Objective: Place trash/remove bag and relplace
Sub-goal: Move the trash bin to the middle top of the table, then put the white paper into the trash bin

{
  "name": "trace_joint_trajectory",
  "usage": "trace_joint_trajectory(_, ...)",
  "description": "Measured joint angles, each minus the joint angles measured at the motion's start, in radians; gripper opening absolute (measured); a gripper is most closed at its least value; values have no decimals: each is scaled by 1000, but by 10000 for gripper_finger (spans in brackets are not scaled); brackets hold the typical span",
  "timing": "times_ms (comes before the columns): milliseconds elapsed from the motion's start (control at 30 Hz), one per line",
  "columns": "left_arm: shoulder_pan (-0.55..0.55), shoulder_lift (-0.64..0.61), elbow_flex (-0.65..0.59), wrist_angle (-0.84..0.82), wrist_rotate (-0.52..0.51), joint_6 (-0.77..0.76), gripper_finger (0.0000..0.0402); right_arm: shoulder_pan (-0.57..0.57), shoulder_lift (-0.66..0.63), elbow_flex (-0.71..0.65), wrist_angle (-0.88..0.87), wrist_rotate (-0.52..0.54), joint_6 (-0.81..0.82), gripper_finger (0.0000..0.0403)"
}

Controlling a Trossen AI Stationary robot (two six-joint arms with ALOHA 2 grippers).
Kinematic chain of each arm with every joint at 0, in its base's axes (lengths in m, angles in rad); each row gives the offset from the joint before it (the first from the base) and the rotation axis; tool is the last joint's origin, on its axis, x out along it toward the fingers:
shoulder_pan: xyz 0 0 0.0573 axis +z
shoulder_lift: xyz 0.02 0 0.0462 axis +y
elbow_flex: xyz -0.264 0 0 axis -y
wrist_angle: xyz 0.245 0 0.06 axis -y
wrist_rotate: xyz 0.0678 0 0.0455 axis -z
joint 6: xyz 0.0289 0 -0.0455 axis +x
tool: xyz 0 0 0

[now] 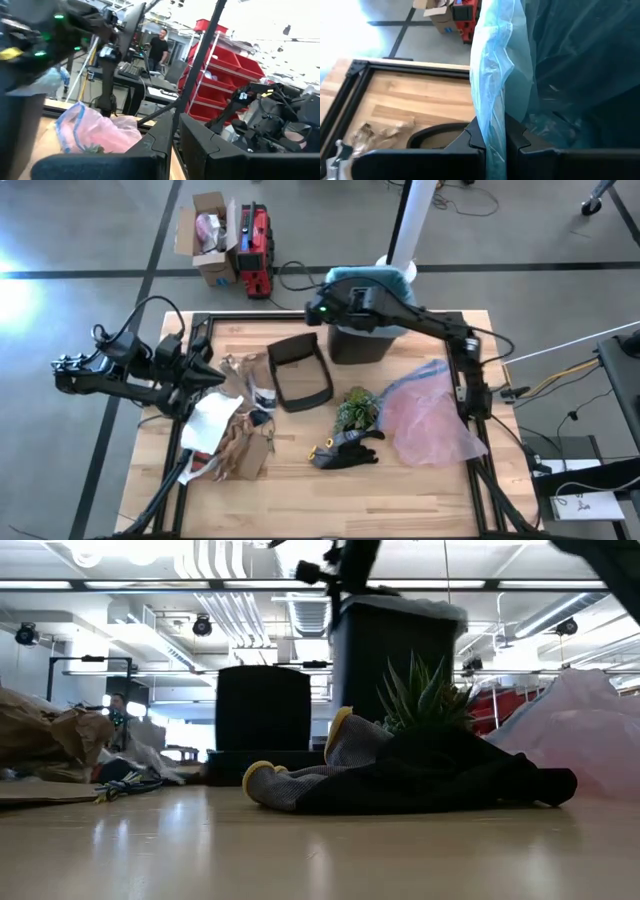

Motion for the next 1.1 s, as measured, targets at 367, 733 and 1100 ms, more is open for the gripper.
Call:
trace_joint_trajectory(367,0,-23,0,-24,2,-16,20,21,94,83,44,-23,35,91)
trace_joint_trajectory(733,1,20,0,-25,0,-22,42,44,31,79,-9,-17,-65,253)
trace_joint_trajectory(1100,0,51,86,-72,0,41,162,75,-25,80,-70,30,-136,308)
